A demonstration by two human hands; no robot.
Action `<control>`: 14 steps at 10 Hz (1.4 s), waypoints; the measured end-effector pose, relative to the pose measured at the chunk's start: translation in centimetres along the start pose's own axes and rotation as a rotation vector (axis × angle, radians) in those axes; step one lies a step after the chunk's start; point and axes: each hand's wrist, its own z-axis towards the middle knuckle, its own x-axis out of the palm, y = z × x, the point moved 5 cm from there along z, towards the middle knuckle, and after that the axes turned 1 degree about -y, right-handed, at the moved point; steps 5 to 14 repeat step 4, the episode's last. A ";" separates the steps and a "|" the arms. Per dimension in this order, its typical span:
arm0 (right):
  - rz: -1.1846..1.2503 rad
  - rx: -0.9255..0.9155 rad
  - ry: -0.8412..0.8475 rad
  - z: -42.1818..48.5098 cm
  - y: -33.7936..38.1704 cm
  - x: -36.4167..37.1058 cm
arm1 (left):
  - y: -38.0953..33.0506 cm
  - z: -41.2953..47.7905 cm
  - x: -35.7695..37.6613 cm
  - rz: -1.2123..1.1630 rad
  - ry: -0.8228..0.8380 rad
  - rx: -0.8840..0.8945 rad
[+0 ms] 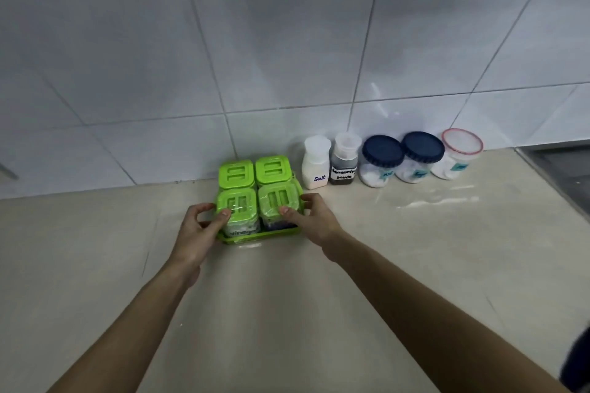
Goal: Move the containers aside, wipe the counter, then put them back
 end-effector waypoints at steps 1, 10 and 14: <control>0.035 0.007 -0.024 0.4 0.1 -0.2 | -0.1 0.9 0.4 -0.019 0.004 -0.014; -0.044 -0.040 -0.092 0.8 -0.1 -0.6 | 0.5 1.3 0.5 -0.192 -0.092 -0.076; -0.044 -0.040 -0.092 0.8 -0.1 -0.6 | 0.5 1.3 0.5 -0.192 -0.092 -0.076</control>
